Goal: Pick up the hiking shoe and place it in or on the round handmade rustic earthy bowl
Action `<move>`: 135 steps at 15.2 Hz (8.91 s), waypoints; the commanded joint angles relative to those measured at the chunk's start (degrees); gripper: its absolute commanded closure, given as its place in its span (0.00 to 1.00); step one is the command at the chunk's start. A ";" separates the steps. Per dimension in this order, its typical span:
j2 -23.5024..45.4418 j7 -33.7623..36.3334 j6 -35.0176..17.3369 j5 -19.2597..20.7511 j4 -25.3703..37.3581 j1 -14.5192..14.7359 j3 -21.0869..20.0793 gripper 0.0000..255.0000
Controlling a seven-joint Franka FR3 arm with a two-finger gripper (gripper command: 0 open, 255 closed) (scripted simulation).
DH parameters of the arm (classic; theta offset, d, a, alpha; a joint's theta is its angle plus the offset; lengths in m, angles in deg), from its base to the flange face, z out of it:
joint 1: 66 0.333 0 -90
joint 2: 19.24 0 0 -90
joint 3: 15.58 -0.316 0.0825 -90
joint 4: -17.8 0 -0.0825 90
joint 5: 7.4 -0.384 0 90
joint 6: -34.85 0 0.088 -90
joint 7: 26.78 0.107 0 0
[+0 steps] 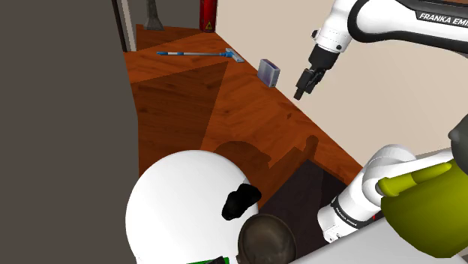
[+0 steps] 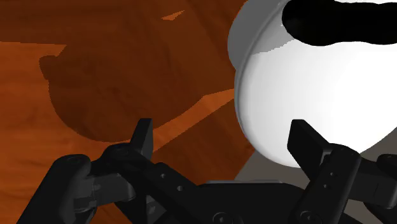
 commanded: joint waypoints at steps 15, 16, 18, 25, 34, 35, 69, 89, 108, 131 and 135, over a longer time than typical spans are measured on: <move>-1.15 37.57 -9.91 -19.53 -19.63 -2.80 -13.25 0.00; -0.63 40.18 -11.13 -21.43 -20.62 -2.62 -14.40 0.00; 0.77 45.29 -13.84 -25.46 -22.34 -2.15 -16.80 0.00; 10.38 61.49 -26.57 -41.19 -25.23 0.51 -25.62 0.00; 26.88 70.21 -43.18 -56.55 -22.87 3.25 -33.55 0.00; 27.97 69.79 -44.27 -57.20 -22.77 3.46 -33.93 0.00; 19.06 77.02 -35.22 -52.44 -21.25 3.44 -32.62 1.00; 7.44 86.40 -17.92 -44.18 -14.10 2.19 -27.39 1.00; -14.92 103.04 -12.59 -55.44 -23.10 15.81 -36.44 1.00; -18.01 94.17 -12.15 -69.73 -28.09 7.67 -50.00 0.00; -19.26 94.75 -10.31 -67.41 -27.83 7.69 -47.51 0.00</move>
